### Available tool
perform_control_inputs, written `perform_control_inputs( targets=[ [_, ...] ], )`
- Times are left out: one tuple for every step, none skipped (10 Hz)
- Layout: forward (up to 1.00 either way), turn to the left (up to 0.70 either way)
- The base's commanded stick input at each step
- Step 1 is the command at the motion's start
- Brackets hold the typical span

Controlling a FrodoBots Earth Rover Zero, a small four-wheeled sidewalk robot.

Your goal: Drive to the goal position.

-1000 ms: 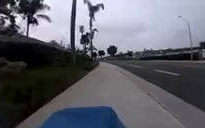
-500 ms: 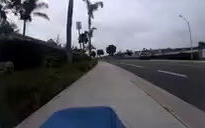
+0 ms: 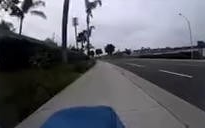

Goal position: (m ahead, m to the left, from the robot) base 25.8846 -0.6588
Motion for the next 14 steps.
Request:
perform_control_inputs(
  targets=[
    [1.00,0.00],
    [1.00,0.00],
    [1.00,0.00],
    [1.00,0.00],
    [1.00,0.00],
    [1.00,0.00],
    [1.00,0.00],
    [1.00,0.00],
    [1.00,0.00],
    [1.00,0.00],
    [1.00,0.00],
    [1.00,0.00],
    [1.00,0.00],
    [1.00,0.03]
  ],
)
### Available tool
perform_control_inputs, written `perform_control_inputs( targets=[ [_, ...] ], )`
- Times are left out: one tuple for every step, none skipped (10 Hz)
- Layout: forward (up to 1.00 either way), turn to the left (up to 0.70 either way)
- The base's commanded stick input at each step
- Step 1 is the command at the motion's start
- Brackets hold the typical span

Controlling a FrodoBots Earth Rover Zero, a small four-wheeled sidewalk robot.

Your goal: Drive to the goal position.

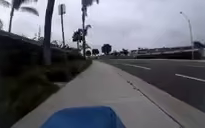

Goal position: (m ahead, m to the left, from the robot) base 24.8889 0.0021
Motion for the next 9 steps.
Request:
perform_control_inputs(
  targets=[
    [1.00,0.27],
    [1.00,0.27],
    [1.00,0.27],
    [1.00,0.24],
    [1.00,0.00],
    [1.00,0.00],
    [1.00,0.00],
    [1.00,0.00],
    [1.00,0.00]
  ],
)
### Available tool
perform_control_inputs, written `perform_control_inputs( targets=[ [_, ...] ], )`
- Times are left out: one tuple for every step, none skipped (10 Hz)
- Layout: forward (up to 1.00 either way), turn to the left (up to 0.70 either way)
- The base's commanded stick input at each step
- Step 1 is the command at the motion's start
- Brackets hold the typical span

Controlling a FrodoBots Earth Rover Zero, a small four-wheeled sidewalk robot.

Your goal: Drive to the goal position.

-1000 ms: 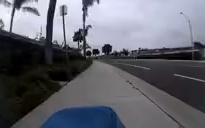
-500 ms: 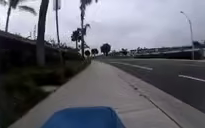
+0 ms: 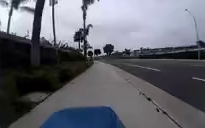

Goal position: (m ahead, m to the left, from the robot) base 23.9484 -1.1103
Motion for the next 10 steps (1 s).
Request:
perform_control_inputs(
  targets=[
    [1.00,0.00],
    [1.00,0.00],
    [1.00,0.00],
    [1.00,0.00],
    [1.00,0.00],
    [1.00,0.00],
    [1.00,0.00],
    [1.00,0.00],
    [1.00,0.00],
    [1.00,0.00]
  ],
)
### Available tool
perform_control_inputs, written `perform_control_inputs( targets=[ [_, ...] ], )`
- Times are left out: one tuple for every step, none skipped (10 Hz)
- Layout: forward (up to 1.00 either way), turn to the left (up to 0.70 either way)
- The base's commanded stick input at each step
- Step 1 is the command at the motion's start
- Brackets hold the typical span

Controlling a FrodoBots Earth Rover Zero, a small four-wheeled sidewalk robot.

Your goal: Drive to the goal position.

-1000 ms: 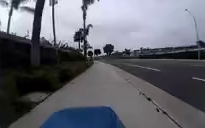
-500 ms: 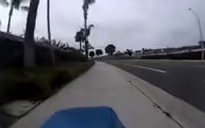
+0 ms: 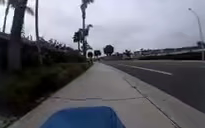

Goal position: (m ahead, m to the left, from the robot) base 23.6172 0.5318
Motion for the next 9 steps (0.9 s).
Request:
perform_control_inputs(
  targets=[
    [1.00,0.00],
    [1.00,0.00],
    [1.00,0.00],
    [1.00,0.00],
    [1.00,0.00],
    [1.00,0.00],
    [1.00,0.00],
    [1.00,0.17],
    [1.00,0.27]
  ],
)
